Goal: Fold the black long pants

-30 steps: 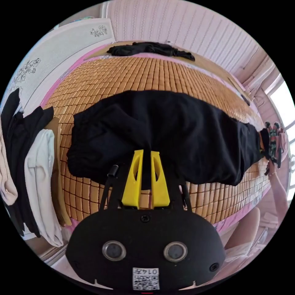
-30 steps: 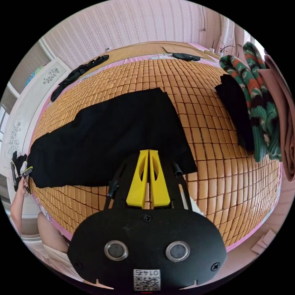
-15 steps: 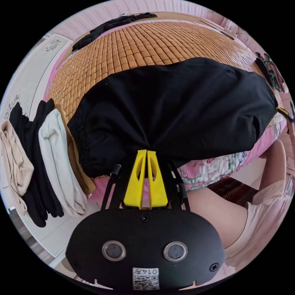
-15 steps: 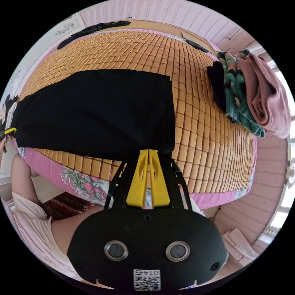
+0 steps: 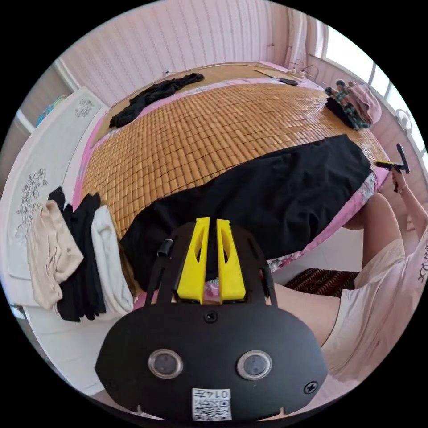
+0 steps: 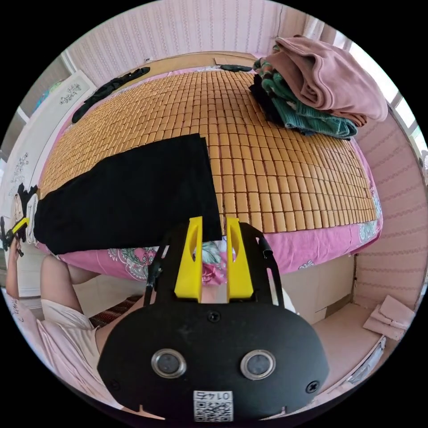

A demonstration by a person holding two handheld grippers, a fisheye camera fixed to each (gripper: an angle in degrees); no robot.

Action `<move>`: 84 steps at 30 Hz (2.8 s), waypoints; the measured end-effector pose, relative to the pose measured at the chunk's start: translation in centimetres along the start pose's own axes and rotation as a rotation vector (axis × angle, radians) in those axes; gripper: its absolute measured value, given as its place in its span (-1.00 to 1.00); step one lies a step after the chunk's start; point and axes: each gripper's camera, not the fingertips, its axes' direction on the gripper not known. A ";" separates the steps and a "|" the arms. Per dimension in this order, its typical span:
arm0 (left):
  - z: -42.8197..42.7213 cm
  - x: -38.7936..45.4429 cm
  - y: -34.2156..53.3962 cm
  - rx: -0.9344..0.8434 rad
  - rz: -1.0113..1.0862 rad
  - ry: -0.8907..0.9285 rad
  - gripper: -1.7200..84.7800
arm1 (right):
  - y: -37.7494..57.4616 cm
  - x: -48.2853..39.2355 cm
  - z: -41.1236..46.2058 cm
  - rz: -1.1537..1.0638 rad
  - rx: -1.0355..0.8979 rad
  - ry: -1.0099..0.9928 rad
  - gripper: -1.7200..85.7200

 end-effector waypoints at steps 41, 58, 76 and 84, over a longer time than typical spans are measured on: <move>12.4 14.2 -12.6 -0.016 0.386 0.074 -0.98 | -9.2 2.2 -2.3 -0.097 0.064 -0.199 -0.94; 9.0 7.9 -9.2 0.087 0.090 0.124 -0.89 | -4.5 -3.4 -9.0 -0.099 0.100 -0.231 -0.95; 2.2 7.8 9.8 0.121 -0.169 0.297 -0.96 | 0.0 -18.5 -10.6 -0.416 -0.123 0.323 -0.97; 2.7 14.9 8.6 0.139 0.026 0.267 -0.98 | -6.7 -36.2 -16.7 -0.489 0.011 0.083 -0.97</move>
